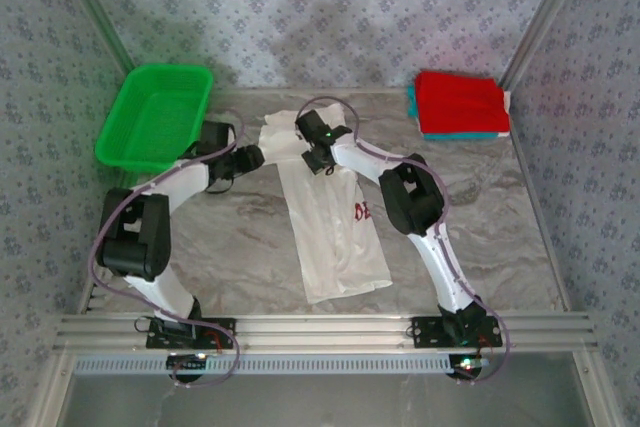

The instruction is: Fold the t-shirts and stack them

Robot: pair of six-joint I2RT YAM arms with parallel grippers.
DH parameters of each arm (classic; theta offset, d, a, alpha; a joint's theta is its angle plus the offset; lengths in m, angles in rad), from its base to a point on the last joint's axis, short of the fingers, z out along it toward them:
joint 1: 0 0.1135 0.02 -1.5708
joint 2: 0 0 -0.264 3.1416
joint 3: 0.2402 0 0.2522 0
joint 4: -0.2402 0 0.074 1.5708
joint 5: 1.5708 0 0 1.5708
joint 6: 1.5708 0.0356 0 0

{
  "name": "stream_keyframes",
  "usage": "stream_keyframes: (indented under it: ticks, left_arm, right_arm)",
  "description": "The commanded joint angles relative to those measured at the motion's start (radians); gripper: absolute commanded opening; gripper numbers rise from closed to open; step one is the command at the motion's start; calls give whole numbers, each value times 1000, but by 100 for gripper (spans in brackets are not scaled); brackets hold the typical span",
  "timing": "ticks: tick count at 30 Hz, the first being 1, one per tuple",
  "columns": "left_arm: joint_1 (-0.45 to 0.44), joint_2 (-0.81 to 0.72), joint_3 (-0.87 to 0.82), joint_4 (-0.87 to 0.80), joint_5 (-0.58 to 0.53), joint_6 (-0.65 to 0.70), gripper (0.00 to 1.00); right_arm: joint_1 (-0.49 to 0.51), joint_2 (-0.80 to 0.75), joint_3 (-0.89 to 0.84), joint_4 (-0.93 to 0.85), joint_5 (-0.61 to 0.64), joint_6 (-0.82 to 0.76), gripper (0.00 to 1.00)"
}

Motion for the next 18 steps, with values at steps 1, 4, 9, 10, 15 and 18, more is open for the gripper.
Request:
stream_keyframes:
  ticks: [1,4,9,10,15,18]
  left_arm:
    - [9,-52,-14,22,-7,-15,62]
    - [12,-41,-4,8,0,-13,62]
    - [13,-43,-19,29,-6,-23,63]
    - [13,-41,-15,28,-4,-23,63]
    - [13,-24,1,20,6,-22,63]
    - [13,-19,3,24,13,-26,64]
  right_arm:
    - [-5,-38,24,6,79,9,2]
    - [-6,-57,28,2,95,4,0]
    - [-11,-73,38,-23,109,-15,0]
    - [-13,-76,42,-30,108,-14,0]
    - [-17,-103,41,-46,106,-12,0]
    - [-21,-104,39,-53,115,-18,0]
